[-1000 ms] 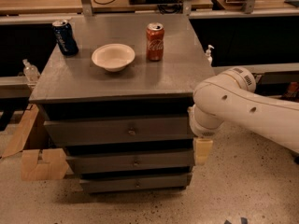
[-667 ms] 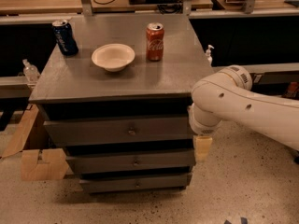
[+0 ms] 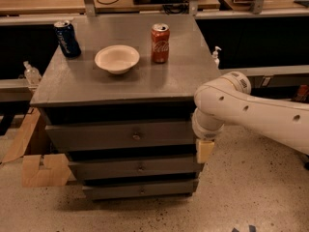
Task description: Open top drawer
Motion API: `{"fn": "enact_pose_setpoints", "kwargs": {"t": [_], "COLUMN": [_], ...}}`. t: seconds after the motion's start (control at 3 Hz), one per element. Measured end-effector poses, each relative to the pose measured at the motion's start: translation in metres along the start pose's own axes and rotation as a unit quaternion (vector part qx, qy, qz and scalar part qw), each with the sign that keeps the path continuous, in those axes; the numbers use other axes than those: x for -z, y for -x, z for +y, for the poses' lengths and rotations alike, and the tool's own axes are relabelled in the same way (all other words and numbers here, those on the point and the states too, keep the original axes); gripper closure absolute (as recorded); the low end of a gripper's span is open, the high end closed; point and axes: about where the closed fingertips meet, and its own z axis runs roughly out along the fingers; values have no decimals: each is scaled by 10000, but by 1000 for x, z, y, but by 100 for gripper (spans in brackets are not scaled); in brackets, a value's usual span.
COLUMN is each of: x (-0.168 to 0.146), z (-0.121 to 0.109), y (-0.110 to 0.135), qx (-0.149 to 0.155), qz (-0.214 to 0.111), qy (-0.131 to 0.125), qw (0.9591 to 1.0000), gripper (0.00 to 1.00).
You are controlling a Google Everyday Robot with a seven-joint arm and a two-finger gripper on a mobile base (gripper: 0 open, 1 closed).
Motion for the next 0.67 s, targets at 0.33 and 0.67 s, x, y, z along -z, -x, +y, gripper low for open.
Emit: {"fn": "enact_pose_setpoints", "kwargs": {"t": [0.33,0.67], "x": [-13,-13], "z": [-6,-7], "y": [7,8], "qx": [55,60], "qz": [-45,-44], "qy": [82,89], "qw": [9999,9999], "gripper": [41,66]}}
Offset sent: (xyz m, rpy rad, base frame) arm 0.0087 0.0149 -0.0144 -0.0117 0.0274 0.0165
